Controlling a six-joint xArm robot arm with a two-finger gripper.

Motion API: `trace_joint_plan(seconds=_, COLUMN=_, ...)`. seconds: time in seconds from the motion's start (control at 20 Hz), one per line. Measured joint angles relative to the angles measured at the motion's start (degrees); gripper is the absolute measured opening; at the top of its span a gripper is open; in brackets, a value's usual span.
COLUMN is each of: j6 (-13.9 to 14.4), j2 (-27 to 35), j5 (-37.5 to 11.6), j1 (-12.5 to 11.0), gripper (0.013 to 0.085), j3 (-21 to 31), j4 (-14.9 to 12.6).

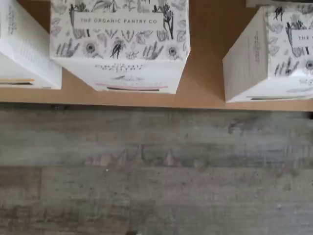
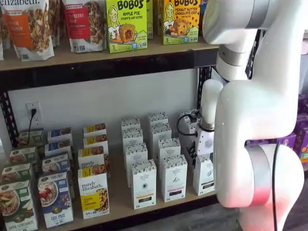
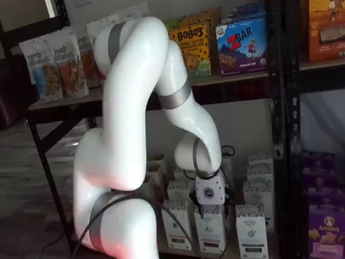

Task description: Pick up the white box with a green strip in the middle, on the bottom shelf, the sixth box from the left

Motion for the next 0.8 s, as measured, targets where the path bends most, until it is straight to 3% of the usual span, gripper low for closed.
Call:
trace_joint_plan(seconds=0.2, j6=-0.3, j2=3.1, j5=0.6, j1=0.2, gripper=0.085, j3=-3.8, j4=0.5)
trace_joint_plan(seconds=0.5, j6=3.1, j2=7.2, j5=2.5, j1=-0.5, gripper=0.085, j3=-9.5, j4=-3.7)
trace_joint_plan(seconds=0.8, j6=1.0, j2=12.2, j5=3.5, j1=-2.0, gripper=0.085, j3=-15.9, j4=-3.1)
